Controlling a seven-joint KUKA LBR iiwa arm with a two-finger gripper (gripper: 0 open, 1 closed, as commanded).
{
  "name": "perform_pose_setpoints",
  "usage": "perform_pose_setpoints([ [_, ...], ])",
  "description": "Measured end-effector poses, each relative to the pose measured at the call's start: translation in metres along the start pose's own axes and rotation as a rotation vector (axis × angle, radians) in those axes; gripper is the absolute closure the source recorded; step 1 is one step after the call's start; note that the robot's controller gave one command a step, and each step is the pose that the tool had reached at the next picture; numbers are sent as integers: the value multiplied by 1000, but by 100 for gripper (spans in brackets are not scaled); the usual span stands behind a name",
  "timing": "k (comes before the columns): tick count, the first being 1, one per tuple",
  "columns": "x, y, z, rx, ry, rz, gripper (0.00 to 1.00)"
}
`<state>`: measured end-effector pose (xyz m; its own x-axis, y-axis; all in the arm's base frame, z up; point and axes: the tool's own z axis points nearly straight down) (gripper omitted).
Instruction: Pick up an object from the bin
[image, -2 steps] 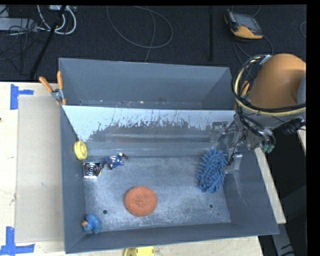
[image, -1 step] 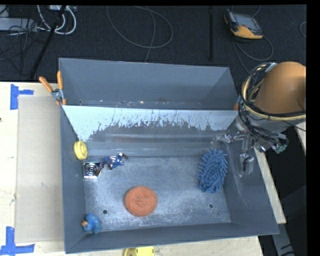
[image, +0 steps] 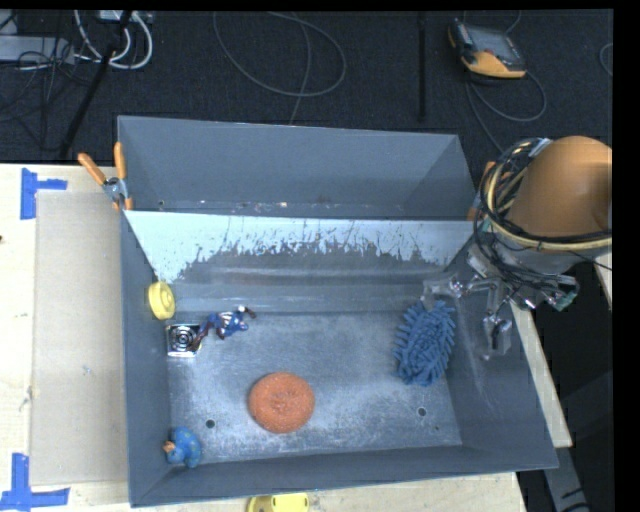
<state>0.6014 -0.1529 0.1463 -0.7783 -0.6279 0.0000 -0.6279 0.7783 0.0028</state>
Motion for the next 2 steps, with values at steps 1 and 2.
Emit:
perform_pose_setpoints([
  [1,-4,3,59,-11,-17,-167,0],
  [2,-17,0,76,-7,-12,-544,100],
])
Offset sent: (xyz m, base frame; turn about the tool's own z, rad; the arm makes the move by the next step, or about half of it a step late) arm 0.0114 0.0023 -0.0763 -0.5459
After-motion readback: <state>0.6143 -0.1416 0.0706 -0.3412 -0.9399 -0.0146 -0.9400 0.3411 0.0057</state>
